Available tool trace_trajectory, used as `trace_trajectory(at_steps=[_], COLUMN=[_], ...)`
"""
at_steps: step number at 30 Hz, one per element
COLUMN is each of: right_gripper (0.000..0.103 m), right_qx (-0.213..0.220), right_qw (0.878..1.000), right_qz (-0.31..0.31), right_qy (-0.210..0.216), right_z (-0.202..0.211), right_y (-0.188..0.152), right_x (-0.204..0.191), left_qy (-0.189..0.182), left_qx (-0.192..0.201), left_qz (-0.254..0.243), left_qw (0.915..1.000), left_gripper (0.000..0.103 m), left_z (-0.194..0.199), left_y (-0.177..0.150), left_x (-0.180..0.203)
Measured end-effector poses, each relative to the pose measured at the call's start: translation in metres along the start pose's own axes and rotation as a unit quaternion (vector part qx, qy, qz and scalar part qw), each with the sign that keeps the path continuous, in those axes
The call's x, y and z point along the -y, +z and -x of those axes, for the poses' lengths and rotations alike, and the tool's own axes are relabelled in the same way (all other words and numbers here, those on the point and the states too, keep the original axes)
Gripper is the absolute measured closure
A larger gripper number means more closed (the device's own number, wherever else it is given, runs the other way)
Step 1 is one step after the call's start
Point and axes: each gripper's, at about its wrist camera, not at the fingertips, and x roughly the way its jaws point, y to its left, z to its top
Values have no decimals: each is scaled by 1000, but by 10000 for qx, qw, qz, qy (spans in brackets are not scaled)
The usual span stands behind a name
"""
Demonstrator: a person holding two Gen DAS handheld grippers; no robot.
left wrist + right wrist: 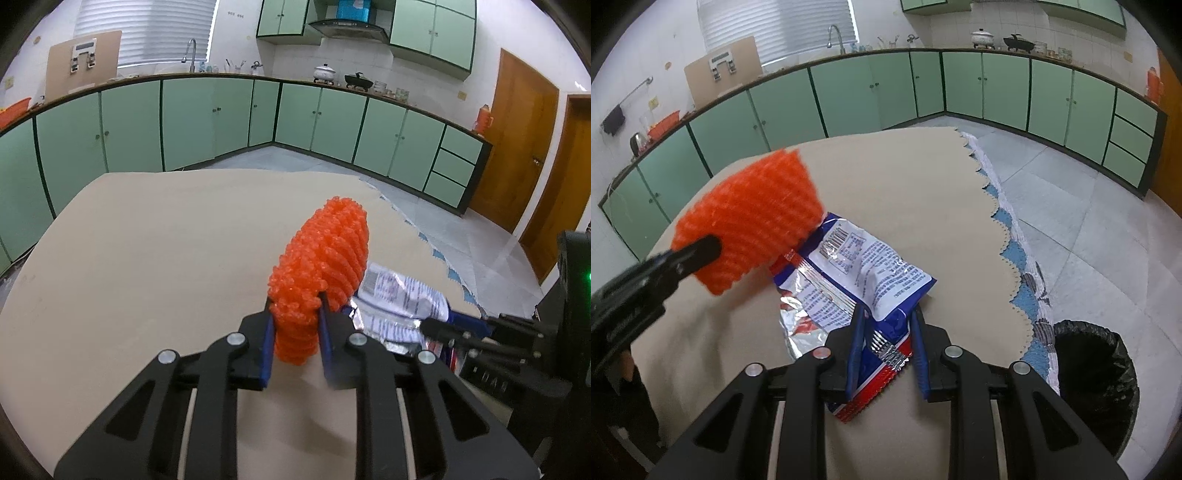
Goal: Collect trash
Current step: 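Grasp the red-white-blue snack wrapper with the right gripper while the left gripper grasps the orange foam net, then carry the orange foam net and snack wrapper over the bin and open both grippers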
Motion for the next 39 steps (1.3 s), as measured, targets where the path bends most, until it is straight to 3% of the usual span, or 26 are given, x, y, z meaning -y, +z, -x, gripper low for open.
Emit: trace_trajectory(at_steps=[19,39], right_gripper=[81,81], right_qx=[623,1130], right_qw=[9972,9895], right_qz=[-202,-536], right_qy=[-358,-721], right_z=[60,129], right_y=[5,-13], right_x=[10,46], left_qy=[55,-443], left_qx=[242,472], left_qz=[-313,-600], left_qw=[9992,9961], left_gripper=[84,85], left_z=[28,56], left_y=[3,-1], left_x=[28,85])
